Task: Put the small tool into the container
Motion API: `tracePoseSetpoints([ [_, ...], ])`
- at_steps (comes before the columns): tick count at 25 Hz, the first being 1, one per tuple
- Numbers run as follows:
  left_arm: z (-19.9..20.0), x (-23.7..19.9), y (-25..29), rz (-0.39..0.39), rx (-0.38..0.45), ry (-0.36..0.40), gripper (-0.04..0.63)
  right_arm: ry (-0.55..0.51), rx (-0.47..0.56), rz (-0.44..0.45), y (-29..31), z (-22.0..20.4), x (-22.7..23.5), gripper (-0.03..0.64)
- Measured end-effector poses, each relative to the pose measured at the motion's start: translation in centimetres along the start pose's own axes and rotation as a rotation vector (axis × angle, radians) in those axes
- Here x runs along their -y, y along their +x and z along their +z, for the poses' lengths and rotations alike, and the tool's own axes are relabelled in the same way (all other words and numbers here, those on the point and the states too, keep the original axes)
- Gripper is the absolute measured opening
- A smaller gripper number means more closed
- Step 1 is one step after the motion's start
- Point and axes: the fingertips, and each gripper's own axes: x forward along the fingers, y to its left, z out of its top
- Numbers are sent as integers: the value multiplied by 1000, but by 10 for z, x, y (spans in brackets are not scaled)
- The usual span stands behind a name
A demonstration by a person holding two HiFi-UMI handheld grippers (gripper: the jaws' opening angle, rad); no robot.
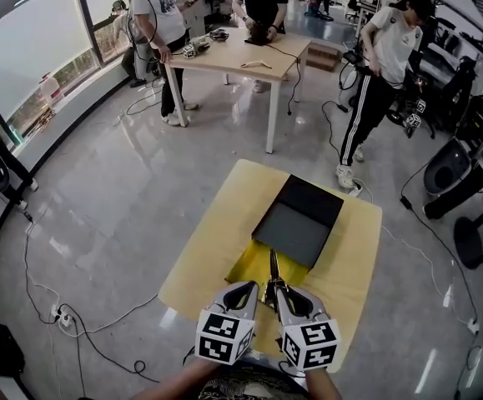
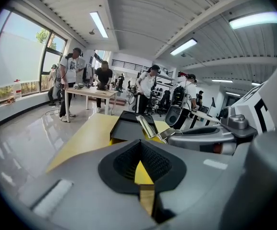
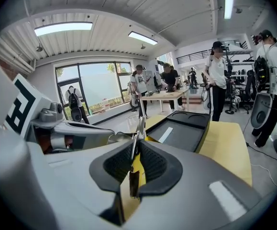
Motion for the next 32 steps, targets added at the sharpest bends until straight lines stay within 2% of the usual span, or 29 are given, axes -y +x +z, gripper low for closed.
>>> tracePoseSetpoints([
  [8,0,-54,48,-39,-39,7,17,-4,-56,-48,70,-2,14,38],
  [13,28,-86,80,-69,-56,7,17,-28,-110,-72,115,19,27,38],
  [24,47,-138,103,-109,-69,-3,17,-73,-252,-116,180,9,23,40],
  [32,61,-161,125,-102,-74,-5,17,-110,-322,-115,220,-2,36,40],
])
